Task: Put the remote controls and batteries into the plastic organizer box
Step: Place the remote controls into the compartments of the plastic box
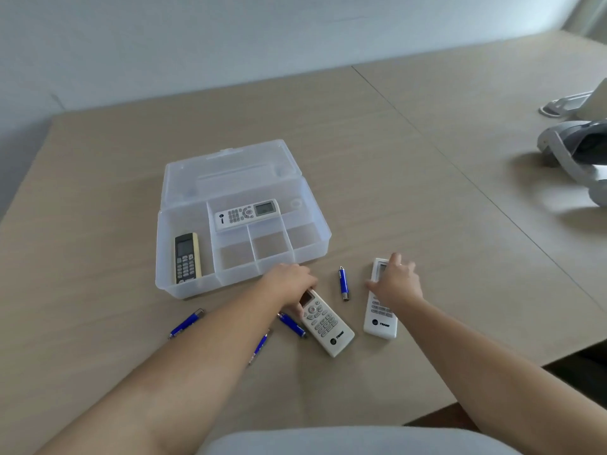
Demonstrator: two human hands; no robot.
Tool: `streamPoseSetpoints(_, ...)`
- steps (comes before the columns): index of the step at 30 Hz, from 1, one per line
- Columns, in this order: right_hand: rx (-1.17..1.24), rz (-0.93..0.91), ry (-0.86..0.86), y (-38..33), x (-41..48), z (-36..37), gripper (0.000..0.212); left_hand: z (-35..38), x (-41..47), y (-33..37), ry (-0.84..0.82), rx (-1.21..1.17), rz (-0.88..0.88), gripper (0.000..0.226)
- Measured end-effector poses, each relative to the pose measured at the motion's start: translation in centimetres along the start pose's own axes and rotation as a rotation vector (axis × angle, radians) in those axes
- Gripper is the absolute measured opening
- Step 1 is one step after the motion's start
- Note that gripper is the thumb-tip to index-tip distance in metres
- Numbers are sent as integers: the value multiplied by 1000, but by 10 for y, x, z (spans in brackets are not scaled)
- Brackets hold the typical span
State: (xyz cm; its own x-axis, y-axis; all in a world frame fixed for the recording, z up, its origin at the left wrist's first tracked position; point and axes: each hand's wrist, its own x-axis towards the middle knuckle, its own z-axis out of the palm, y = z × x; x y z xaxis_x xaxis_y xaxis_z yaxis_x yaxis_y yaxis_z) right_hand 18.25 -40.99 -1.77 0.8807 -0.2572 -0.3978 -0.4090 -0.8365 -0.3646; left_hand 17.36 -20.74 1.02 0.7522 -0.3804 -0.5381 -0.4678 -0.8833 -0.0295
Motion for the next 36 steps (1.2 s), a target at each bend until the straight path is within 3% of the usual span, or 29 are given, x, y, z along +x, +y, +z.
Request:
streamPoseSetpoints(6, 275, 67, -47, 1, 5, -3, 86, 1, 11, -1, -34, -32, -9, 67)
streamPoseSetpoints(12, 436, 94, -64, 11, 12, -11, 62, -2, 15, -2, -75, -55, -8, 67)
streamPoseSetpoints(15, 565, 135, -81, 12, 20, -20, 52, -5, 16, -2, -115, -172, -22, 50)
streamPoseSetpoints(17, 652, 144, -93, 10, 26, -27, 48, -9, 16, -4, -120, -287, -29, 37)
streamPoseSetpoints(22, 815, 152, -14, -17, 35, -54, 36, -50, 4, -18, -32, -734, -36, 30)
streamPoseSetpoints(28, 867, -13, 31, -80, 36, -84, 12, -82, -32, -74, 79, -1376, 41, 14)
streamPoseSetpoints(30, 881, -56, 26, -100, 34, -87, 21, -74, -46, -93, 122, -1590, 87, 19)
streamPoseSetpoints(32, 886, -94, -2, -120, 33, -83, 19, -60, -56, -111, 184, -1769, 92, 40)
streamPoseSetpoints(34, 893, -112, -31, -137, 34, -78, 14, -50, -64, -124, 259, -1896, 13, 51)
streamPoseSetpoints(36, 899, -110, -64, -155, 37, -70, 13, -43, -68, -136, 350, -1986, -183, 41)
